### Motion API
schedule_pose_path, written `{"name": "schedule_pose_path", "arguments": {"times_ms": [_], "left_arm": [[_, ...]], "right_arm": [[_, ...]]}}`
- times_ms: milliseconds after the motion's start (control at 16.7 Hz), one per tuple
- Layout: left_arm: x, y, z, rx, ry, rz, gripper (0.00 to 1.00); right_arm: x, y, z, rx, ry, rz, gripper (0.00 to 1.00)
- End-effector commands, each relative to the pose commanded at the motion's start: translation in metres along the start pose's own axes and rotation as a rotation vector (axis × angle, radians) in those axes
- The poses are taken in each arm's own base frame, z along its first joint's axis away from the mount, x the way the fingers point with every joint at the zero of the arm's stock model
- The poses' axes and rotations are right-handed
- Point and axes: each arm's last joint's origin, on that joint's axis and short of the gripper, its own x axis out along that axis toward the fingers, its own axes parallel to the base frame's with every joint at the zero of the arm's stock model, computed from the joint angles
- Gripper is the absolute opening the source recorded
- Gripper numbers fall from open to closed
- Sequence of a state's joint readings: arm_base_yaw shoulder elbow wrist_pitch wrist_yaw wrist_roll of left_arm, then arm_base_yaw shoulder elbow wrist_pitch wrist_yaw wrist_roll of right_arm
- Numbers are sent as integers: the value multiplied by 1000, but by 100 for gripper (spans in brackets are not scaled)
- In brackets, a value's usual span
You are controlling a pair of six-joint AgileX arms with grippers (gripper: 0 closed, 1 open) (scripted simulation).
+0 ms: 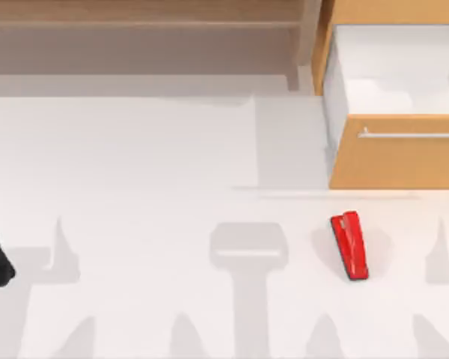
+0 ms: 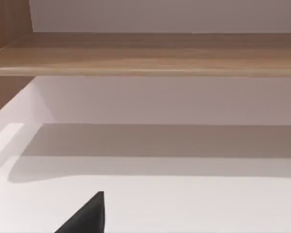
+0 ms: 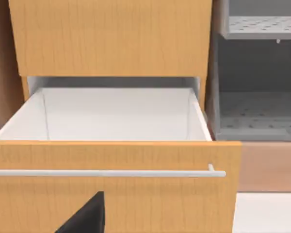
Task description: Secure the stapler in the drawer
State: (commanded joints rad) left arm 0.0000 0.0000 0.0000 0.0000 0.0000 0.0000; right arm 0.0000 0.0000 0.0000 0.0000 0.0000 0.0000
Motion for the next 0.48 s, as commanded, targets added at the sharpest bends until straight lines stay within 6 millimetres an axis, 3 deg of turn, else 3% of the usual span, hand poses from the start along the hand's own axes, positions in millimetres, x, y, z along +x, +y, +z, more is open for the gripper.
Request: {"name": "schedule_pose_path", "arguments": {"times_ms": [240, 480], "left_arm": [[0, 0, 0, 0, 0, 0, 100], [0, 0, 0, 0, 0, 0, 100]], "right_arm": [[0, 1, 6, 8, 21, 11, 100], [6, 8, 40, 48, 151, 63, 100]]}}
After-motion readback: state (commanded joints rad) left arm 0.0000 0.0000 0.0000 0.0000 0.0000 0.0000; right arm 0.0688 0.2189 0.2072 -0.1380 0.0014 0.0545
